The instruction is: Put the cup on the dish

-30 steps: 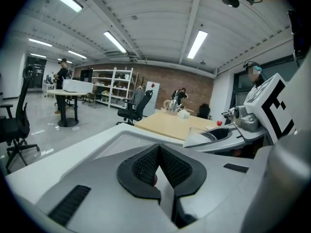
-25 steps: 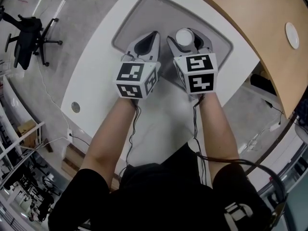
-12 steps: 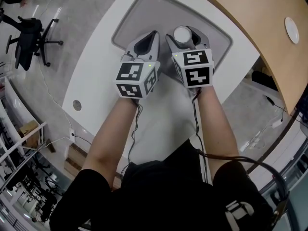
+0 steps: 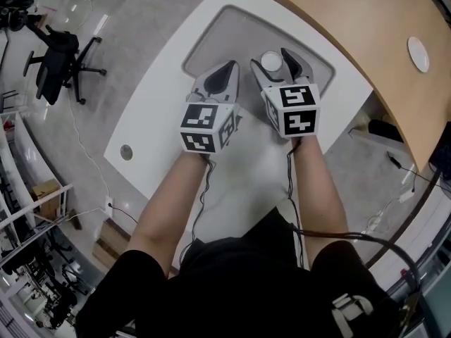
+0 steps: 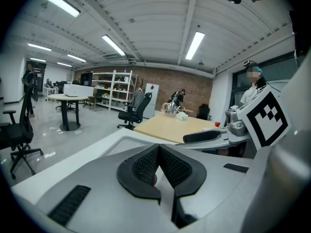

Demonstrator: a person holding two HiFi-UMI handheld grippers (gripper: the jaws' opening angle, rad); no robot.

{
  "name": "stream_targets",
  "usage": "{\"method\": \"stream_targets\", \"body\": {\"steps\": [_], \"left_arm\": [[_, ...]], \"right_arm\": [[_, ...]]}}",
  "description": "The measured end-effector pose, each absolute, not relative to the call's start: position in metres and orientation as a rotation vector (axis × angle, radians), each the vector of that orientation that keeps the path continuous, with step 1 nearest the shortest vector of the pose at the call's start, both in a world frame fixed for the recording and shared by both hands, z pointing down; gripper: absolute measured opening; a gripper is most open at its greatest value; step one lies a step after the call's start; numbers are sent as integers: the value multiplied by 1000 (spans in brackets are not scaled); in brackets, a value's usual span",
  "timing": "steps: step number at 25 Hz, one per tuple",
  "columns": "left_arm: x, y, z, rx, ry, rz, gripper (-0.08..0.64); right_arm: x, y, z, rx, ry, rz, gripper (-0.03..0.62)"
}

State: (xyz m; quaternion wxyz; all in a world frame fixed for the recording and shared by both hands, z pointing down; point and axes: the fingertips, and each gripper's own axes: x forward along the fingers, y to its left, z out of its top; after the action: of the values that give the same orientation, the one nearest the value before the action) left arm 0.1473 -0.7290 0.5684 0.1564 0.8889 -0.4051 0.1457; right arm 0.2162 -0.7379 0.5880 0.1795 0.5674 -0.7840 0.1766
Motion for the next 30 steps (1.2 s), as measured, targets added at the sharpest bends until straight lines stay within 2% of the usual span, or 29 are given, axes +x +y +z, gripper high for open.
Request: {"method": "stream_targets", "body": {"steps": [8,10,12,20,30], "left_arm": [[123,-678,507,2598,-1218,324,6],[110,-655,493,2608,-1228,309,6],[98,-630,478,2616,-1238,288,6],[66,-533,417,2703,-1214,169,6],[11,-375,359,2801,-1148,110,6]], "right_arm": [[199,-674,502,1680,-2330,376,245],[188,-649,486,1706,-2334,365,208],[179,-623,468,1745,-2321,335,118],[139,-522,408,1827,-2285,203,34],[67,-371,342,1887,-2361,87,14]]}}
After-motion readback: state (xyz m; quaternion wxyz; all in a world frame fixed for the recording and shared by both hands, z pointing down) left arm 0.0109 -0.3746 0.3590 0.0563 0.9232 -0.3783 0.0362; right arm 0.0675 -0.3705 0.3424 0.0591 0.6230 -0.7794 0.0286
